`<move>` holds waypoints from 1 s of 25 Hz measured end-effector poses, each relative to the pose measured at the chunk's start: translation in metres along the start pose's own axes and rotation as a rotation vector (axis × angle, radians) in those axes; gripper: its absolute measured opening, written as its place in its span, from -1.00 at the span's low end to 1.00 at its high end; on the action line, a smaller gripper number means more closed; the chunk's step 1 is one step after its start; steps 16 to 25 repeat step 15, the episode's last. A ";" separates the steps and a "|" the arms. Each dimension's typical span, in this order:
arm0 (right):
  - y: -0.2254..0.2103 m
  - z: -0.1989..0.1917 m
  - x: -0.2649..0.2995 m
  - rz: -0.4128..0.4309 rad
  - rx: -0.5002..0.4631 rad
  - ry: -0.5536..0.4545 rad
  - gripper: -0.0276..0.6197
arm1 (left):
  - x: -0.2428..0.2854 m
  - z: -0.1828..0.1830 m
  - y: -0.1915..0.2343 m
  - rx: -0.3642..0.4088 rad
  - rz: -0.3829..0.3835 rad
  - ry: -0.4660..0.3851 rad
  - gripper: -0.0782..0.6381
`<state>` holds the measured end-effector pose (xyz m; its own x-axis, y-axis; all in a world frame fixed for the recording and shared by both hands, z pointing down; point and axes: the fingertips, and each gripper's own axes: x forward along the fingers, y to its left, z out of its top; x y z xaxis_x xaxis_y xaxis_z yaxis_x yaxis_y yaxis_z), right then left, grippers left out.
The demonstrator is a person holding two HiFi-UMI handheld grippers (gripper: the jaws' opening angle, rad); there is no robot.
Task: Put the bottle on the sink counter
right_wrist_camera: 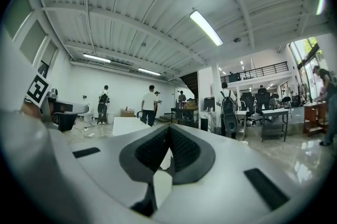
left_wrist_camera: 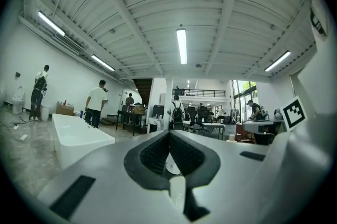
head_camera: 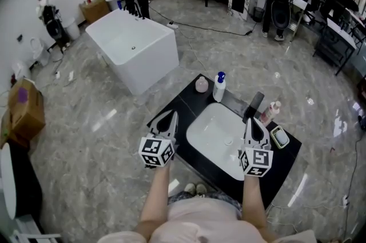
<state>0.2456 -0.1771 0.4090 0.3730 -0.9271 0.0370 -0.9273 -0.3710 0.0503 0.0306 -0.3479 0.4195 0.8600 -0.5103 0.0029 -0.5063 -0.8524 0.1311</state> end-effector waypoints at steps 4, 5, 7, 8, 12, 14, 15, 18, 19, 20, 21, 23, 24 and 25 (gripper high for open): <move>0.000 0.000 -0.001 0.000 0.000 0.006 -0.87 | 0.001 0.001 0.000 -0.004 -0.003 0.000 -0.70; -0.001 0.000 -0.001 0.000 0.002 0.008 -0.87 | 0.001 0.001 0.000 -0.004 -0.003 0.000 -0.70; 0.000 -0.002 -0.001 -0.001 0.006 0.010 -0.87 | 0.000 0.002 -0.001 -0.003 -0.004 -0.002 -0.70; 0.000 -0.002 -0.002 -0.002 0.007 0.012 -0.87 | -0.001 0.002 -0.001 -0.001 -0.003 -0.004 -0.70; 0.001 -0.002 0.000 -0.007 0.000 0.012 -0.87 | -0.001 0.006 0.003 -0.002 0.002 -0.011 -0.70; 0.003 -0.002 0.002 -0.005 -0.008 0.012 -0.87 | -0.001 0.006 0.004 -0.007 0.005 -0.013 -0.70; 0.003 -0.002 0.003 -0.004 -0.012 0.013 -0.87 | -0.001 0.006 0.005 -0.009 0.006 -0.014 -0.70; 0.003 -0.002 0.003 -0.004 -0.012 0.013 -0.87 | -0.001 0.006 0.005 -0.009 0.006 -0.014 -0.70; 0.003 -0.002 0.003 -0.004 -0.012 0.013 -0.87 | -0.001 0.006 0.005 -0.009 0.006 -0.014 -0.70; 0.003 -0.002 0.003 -0.004 -0.012 0.013 -0.87 | -0.001 0.006 0.005 -0.009 0.006 -0.014 -0.70; 0.003 -0.002 0.003 -0.004 -0.012 0.013 -0.87 | -0.001 0.006 0.005 -0.009 0.006 -0.014 -0.70; 0.003 -0.002 0.003 -0.004 -0.012 0.013 -0.87 | -0.001 0.006 0.005 -0.009 0.006 -0.014 -0.70; 0.003 -0.002 0.003 -0.004 -0.012 0.013 -0.87 | -0.001 0.006 0.005 -0.009 0.006 -0.014 -0.70; 0.003 -0.002 0.003 -0.004 -0.012 0.013 -0.87 | -0.001 0.006 0.005 -0.009 0.006 -0.014 -0.70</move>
